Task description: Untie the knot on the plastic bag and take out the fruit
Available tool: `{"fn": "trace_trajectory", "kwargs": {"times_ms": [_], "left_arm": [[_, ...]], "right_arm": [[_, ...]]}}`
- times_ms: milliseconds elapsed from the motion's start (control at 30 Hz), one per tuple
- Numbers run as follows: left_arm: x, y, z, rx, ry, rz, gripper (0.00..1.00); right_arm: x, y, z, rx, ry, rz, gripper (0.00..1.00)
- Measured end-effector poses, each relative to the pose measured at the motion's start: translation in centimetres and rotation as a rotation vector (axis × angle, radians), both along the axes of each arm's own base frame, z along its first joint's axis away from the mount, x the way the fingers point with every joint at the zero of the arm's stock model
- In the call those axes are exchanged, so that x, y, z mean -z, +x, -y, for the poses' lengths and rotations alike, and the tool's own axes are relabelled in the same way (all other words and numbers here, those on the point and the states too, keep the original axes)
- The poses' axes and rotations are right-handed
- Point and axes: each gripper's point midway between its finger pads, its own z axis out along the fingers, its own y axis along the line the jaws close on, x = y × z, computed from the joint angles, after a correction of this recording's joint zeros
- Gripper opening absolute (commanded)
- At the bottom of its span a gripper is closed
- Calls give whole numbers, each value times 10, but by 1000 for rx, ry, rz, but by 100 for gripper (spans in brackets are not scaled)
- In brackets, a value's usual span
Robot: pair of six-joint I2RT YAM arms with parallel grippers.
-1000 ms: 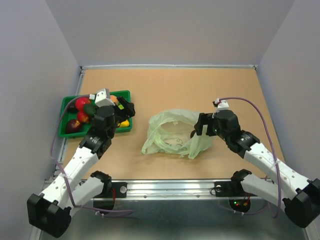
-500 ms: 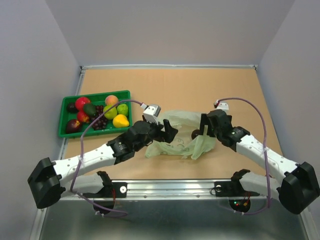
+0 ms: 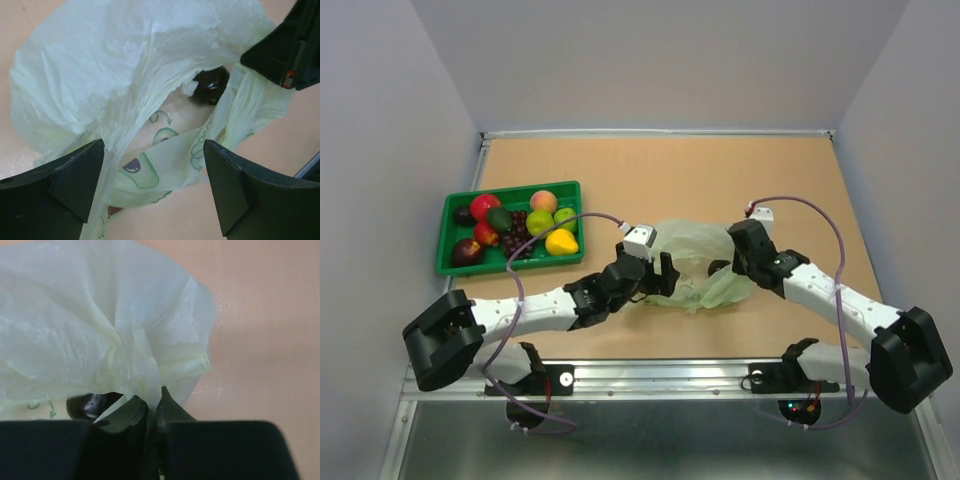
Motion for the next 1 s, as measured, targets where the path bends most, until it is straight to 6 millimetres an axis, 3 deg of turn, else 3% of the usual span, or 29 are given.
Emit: {"fn": "trace_trajectory", "kwargs": {"times_ms": [167,267,400,433,500,567,733,1000], "left_arm": [[34,6,-2,-55,42,-45,91],[54,7,-2,-81,56,-81,91],[69,8,0,-103,54,-110,91],[70,8,1,-110,45,-114,91],[70,9,1,-119,31,-117,91],[70,9,0,-129,19,-119,91],[71,6,-7,-147,-8,-125,91],[56,0,-26,-183,-73,-106,90]], "right_arm": [[-11,-1,-11,-116,10,6,0],[-38,1,-31,-210,66,51,0],[-84,-3,-85,-378,127,135,0],[-98,-10,-108,-444,129,160,0],[-105,-22,-138,-527,127,170,0],[-100,-28,-150,-551,104,163,0],[-68,-23,-120,-424,-12,124,1],[-53,-11,-88,-276,-43,112,0]]}}
